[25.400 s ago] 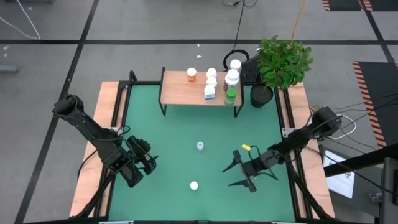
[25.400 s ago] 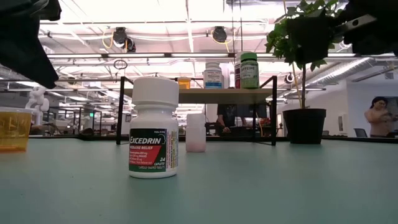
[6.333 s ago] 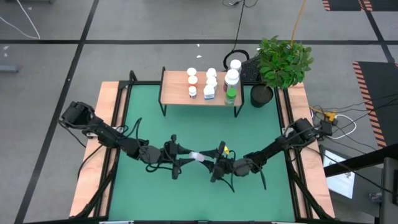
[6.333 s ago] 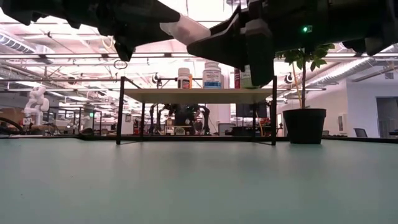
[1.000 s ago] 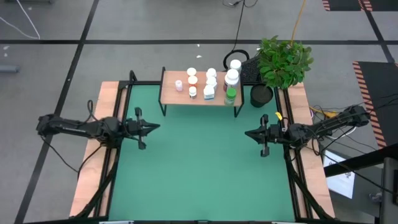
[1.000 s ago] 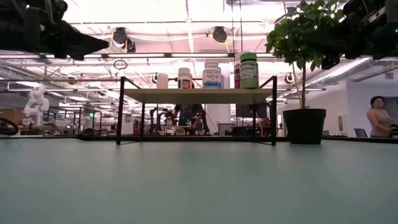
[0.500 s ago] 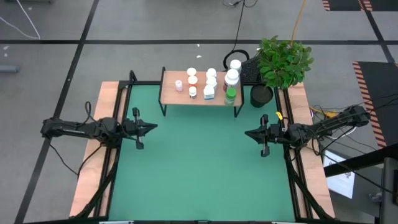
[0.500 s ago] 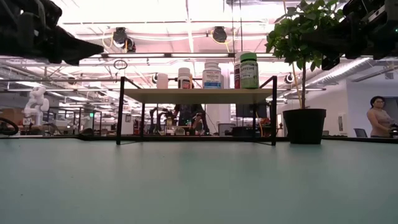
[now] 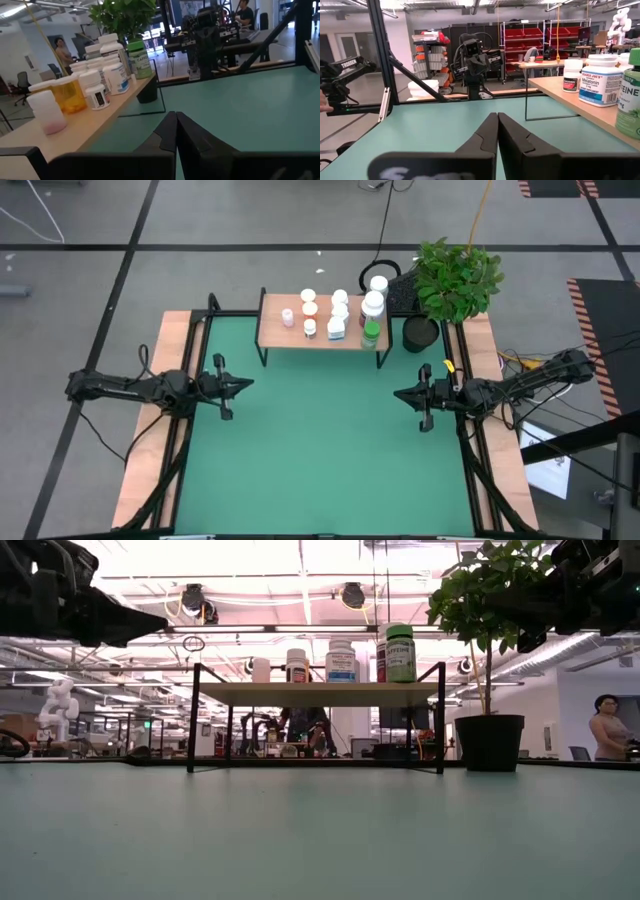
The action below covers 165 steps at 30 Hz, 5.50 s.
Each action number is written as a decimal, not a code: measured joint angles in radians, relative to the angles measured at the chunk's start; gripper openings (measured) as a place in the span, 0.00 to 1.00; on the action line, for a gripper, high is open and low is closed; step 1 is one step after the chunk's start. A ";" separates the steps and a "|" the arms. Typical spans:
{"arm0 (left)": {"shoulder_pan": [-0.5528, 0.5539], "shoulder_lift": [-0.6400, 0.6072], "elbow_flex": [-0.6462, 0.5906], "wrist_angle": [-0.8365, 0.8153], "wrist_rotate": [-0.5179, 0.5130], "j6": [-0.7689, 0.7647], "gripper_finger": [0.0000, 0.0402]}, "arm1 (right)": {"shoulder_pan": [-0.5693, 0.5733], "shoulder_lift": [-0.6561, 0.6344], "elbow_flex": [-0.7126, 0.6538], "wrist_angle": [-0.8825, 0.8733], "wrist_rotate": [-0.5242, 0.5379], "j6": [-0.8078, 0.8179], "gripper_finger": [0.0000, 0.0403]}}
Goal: Pick and place medicine bottles onto shelf by color
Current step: Return to Home Position
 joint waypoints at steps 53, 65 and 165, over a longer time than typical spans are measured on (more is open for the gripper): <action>0.000 -0.198 -0.017 -0.169 0.086 -0.035 0.01 | 0.000 -0.073 -0.001 -0.046 0.028 -0.091 0.01; 0.000 -0.198 -0.018 -0.170 0.088 -0.050 0.03 | 0.000 -0.355 -0.001 -0.320 0.025 -0.106 0.01; 0.000 -0.194 -0.020 -0.127 0.103 -0.049 0.06 | -0.268 -0.479 0.000 -0.449 -0.208 -0.098 0.01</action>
